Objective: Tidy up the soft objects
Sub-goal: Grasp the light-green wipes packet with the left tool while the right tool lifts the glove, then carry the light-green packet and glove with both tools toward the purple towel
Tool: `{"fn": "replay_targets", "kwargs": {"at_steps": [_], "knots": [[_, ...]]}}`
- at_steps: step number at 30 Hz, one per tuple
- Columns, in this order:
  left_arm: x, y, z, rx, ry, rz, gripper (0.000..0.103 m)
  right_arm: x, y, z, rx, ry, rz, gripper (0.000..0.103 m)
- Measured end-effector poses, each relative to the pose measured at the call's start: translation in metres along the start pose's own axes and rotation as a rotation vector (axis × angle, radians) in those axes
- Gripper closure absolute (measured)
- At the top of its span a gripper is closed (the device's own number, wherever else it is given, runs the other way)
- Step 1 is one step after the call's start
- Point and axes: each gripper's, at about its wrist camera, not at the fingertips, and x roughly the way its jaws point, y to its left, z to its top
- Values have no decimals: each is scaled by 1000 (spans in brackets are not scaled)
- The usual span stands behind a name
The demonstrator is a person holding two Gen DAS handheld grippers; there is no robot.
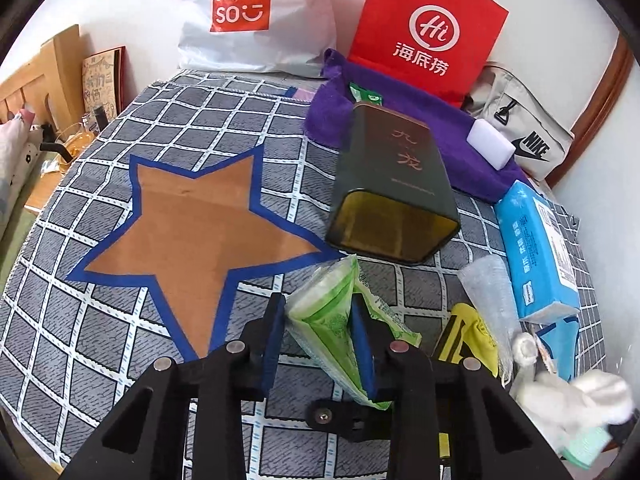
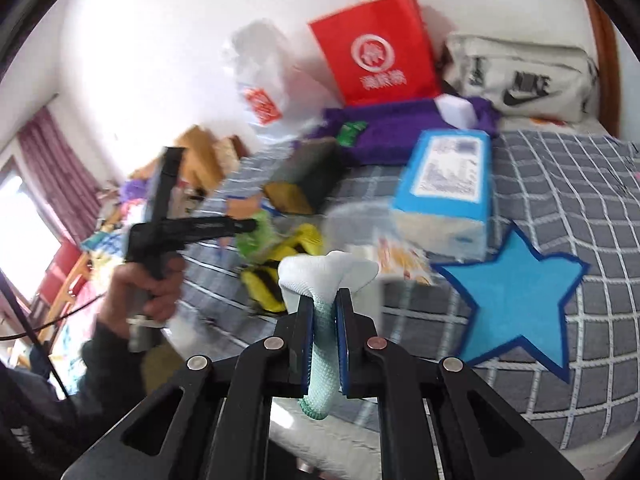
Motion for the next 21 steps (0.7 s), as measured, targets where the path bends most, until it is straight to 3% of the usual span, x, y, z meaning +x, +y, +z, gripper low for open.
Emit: {"fn": "replay_targets", "kwargs": {"at_steps": [5,9,13,17,21], "knots": [[9,3,-3,-24,19,-14,72,-18,3,6,-18,-58,-51,93],[14,4,-4,-37,23,-35,63,-20,-21,3,15,-45,-217,93],[17,1,-3,-30,16,-31,62,-8,-43,-6,57,6,-303,93],[12,1,-1,-32,-2,-39,74,18,-56,-15,85,79,-335,93],[3,4,-1,-40,0,-67,77,23,-54,-16,86,90,-329,93]]}}
